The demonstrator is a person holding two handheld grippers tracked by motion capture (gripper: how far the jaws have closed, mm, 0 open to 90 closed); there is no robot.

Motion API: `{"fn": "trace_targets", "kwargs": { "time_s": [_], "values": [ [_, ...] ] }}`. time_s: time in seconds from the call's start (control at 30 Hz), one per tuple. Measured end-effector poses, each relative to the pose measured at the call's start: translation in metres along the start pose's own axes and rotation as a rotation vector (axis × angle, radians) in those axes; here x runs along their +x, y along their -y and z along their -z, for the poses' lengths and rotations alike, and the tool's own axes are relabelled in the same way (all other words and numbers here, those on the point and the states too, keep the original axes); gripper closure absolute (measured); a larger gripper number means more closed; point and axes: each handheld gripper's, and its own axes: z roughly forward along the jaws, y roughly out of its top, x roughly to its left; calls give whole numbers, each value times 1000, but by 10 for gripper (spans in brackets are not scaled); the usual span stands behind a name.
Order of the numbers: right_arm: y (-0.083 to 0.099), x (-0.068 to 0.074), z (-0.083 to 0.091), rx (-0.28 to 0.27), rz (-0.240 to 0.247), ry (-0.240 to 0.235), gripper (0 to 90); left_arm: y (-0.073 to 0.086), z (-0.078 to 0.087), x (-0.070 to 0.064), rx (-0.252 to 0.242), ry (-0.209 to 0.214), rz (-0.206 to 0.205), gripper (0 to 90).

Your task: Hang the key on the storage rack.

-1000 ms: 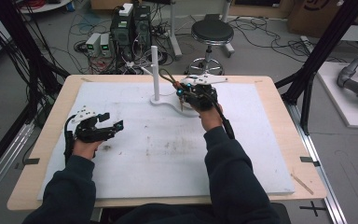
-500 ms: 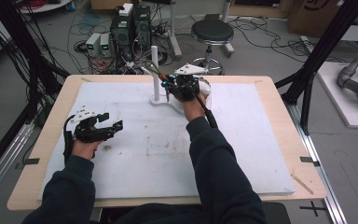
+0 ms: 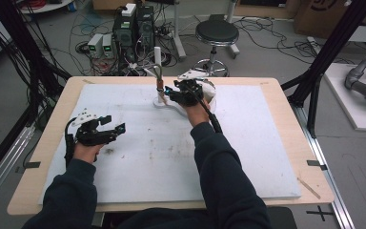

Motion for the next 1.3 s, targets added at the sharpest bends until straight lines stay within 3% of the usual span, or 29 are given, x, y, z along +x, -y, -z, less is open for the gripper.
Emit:
{"fn": "trace_targets", "kwargs": {
  "time_s": [0.23, 0.27, 0.3, 0.37, 0.43, 0.47, 0.53, 0.6, 0.63, 0.67, 0.73, 0.77, 0.8, 0.83, 0.93, 1.07, 1.3],
  "values": [
    [6, -7, 18, -6, 26, -11, 455, 0, 0, 0, -1, 2, 2, 246],
    [14, -13, 26, -1, 25, -25, 395, 0, 0, 0, -4, 3, 3, 246],
    [14, -13, 26, -1, 25, -25, 395, 0, 0, 0, -6, 5, 5, 246],
    [20, -20, 34, 53, 21, -48, 352, 0, 1, 0, -12, 9, 1, 246],
    [31, -24, 45, 44, 43, -45, 334, -1, 1, -1, -26, 8, 0, 246],
    [41, -29, 57, 65, 51, -39, 280, -1, 2, 0, -33, 11, 1, 235],
    [47, -33, 64, 63, 57, -40, 271, -2, 3, 0, -50, 9, 1, 229],
    [57, -38, 75, 73, 64, -25, 220, -2, 3, 0, -61, 10, 5, 212],
    [70, -44, 91, 74, 68, -14, 215, -2, 3, 0, -61, 11, 7, 206],
    [70, -44, 91, 74, 68, -14, 215, -2, 3, 0, -60, 12, 5, 206],
    [87, -51, 113, 78, 69, 3, 215, -2, 2, 0, -59, 12, 4, 206],
    [87, -51, 113, 78, 69, 3, 215, -2, 2, 0, -59, 12, 4, 206],
    [98, -57, 126, 77, 66, 13, 215, -2, 1, 0, -55, 11, 2, 206],
    [98, -57, 126, 77, 66, 13, 215, -2, 1, 0, -55, 11, 2, 206],
    [118, -68, 149, 80, 43, 45, 215, -2, 1, 0, -55, 7, 2, 206],
    [134, -74, 168, 81, 12, 73, 215, -2, 0, -1, -61, 2, -13, 207],
    [151, -72, 191, 71, -23, 119, 214, -4, -1, -2, -70, 6, -22, 207]
  ]
}}
